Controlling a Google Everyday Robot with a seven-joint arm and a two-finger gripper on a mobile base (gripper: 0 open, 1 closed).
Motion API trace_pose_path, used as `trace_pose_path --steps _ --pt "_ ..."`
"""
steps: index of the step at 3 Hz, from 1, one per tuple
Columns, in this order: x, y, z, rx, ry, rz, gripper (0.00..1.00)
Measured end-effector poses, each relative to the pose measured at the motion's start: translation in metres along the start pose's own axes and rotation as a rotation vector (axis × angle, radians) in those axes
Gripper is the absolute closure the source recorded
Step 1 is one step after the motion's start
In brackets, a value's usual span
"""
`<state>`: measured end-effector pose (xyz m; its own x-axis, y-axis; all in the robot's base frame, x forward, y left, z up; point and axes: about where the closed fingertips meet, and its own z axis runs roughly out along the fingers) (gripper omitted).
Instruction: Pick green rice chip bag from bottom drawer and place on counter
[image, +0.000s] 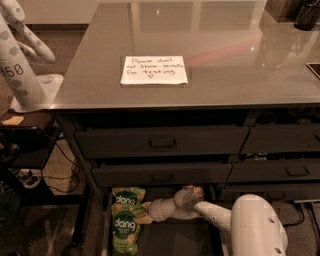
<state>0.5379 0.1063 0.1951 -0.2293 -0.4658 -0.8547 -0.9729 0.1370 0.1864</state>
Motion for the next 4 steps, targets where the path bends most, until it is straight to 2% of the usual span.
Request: trace_pose_path --steps 2,3,4 --pt "-0.021 0.021 -0.018 0.003 -0.057 -0.011 0.99" --pt "-0.039 0.039 -0.041 0.013 -0.101 -0.076 1.00" --pt "-0.063 0.054 -0.079 0.049 -0.169 -0.134 1.00"
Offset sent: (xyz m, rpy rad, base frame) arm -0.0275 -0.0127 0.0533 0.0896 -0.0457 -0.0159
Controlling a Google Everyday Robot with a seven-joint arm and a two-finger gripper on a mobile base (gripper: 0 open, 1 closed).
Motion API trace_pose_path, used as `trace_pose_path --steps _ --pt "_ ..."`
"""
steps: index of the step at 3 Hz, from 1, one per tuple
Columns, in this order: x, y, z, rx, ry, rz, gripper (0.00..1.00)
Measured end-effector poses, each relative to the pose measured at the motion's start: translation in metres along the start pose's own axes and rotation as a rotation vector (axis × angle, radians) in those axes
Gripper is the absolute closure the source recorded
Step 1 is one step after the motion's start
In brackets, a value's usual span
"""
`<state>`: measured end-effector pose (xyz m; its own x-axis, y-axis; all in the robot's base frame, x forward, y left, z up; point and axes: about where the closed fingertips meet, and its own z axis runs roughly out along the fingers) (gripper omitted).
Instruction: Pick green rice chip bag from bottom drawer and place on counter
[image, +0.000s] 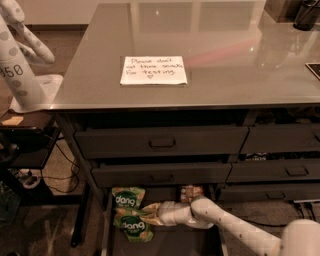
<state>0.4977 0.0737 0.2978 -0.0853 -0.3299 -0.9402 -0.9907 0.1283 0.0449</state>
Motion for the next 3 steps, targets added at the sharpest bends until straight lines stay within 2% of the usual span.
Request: trace_pose_path --steps 1,2,3 --pt "-0.039 0.002 -0.046 0.065 -0.032 -0.047 1.00" --pt "-0.087 0.005 -0.095 0.128 -0.054 -0.096 1.00" --pt "-0.135 0.008 -0.132 0.160 -0.068 -0.161 1.00"
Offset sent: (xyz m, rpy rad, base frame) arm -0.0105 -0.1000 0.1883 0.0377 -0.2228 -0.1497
